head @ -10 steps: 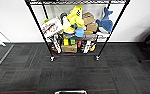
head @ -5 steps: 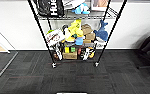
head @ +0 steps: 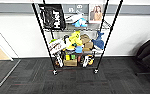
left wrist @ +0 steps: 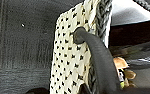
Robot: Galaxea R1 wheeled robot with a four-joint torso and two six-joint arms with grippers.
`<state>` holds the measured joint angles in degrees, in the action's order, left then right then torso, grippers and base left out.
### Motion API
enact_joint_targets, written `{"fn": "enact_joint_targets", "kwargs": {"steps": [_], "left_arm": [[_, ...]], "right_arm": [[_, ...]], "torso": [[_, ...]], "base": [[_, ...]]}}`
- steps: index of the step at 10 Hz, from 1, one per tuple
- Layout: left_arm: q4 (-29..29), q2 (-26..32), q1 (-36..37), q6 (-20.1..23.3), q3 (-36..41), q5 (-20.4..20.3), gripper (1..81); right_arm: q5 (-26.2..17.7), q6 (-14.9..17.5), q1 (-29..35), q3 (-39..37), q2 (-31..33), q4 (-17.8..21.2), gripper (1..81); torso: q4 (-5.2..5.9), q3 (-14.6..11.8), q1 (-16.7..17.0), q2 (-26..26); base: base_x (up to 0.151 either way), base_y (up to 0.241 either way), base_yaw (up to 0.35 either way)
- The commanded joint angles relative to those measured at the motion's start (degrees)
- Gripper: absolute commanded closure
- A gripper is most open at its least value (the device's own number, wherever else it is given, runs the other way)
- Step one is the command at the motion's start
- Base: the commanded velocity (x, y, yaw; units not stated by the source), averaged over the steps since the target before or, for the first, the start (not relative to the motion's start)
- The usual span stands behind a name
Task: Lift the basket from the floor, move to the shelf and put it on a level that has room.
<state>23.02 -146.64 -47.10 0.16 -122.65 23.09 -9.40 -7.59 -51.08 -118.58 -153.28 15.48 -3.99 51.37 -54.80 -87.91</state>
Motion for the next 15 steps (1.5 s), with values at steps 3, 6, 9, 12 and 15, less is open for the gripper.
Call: {"fn": "enact_joint_targets", "kwargs": {"steps": [3, 6, 9, 12, 15], "left_arm": [[-0.08, 0.11, 4.79, 0.90, 0.39, 4.51, 81.1], [-0.08, -0.32, 3.47, 1.07, 0.57, 4.33, 81.1], [-0.43, -0.25, 2.06, 1.07, 1.60, 3.99, 81.1], [-0.34, 2.75, 1.35, 0.98, 6.46, 2.05, 81.1], [0.10, 6.09, 1.18, 0.98, 10.23, 0.73, 81.1]], "right_arm": [[-1.50, -0.67, 4.71, 3.10, 7.09, 2.27, 81.1], [-0.71, -0.67, 4.62, 6.78, 10.33, 2.36, 81.1], [-0.18, -0.49, 3.65, 8.63, 10.87, 2.27, 81.1], [-0.27, -0.49, 2.60, 8.90, 10.60, 2.18, 81.1], [-0.18, -0.32, 1.45, 8.02, 8.50, 1.83, 81.1]], "torso": [[0.00, -9.42, 6.12, 9.40], [0.00, -9.29, 9.73, 14.89], [0.00, -11.17, 12.79, 19.52], [0.00, -11.24, 16.50, 25.24], [0.00, -11.24, 20.59, 31.50]], "base": [[0.000, 0.000, 0.000], [0.000, 0.000, 0.000], [0.000, 0.000, 0.000], [0.000, 0.000, 0.000], [0.000, 0.000, 0.000]]}}
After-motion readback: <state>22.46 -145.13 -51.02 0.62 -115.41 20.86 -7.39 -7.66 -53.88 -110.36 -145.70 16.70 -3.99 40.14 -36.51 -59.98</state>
